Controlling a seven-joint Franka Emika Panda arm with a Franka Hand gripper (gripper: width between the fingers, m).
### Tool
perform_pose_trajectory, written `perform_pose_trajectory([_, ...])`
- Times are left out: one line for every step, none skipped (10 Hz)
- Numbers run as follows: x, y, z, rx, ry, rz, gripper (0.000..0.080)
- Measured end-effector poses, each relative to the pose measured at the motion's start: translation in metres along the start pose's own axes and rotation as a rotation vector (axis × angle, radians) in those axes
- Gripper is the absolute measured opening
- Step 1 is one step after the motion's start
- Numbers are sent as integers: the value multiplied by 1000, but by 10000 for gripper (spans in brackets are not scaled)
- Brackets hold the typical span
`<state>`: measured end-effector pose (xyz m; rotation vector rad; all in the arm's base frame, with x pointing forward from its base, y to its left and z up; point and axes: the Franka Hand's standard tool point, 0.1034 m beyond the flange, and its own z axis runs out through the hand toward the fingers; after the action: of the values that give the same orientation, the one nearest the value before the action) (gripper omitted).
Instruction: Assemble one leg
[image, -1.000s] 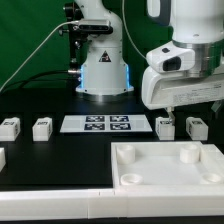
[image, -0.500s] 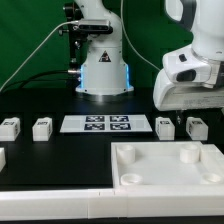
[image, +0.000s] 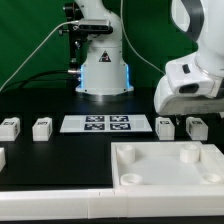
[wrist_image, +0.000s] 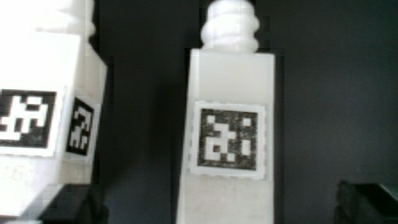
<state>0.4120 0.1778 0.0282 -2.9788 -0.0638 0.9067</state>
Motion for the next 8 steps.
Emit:
perform_pose_trajectory([3,-1,1,3,13,-1,649])
perform_pose_trajectory([2,-1,3,2,9,-1,649])
perform_pose_trajectory([0,0,5,-1,-15,0,649])
perform_pose_trajectory([0,0,6,-2,-25,0,649])
perform_pose_trajectory([-5,2,11,-10,-89,1,649])
perform_pose_trajectory([-4,2,13,-12,-143,3,649])
perform_pose_trajectory([3,0,14,-7,-118,2,649])
perform_pose_trajectory([1,0,16,-9,-121,1,649])
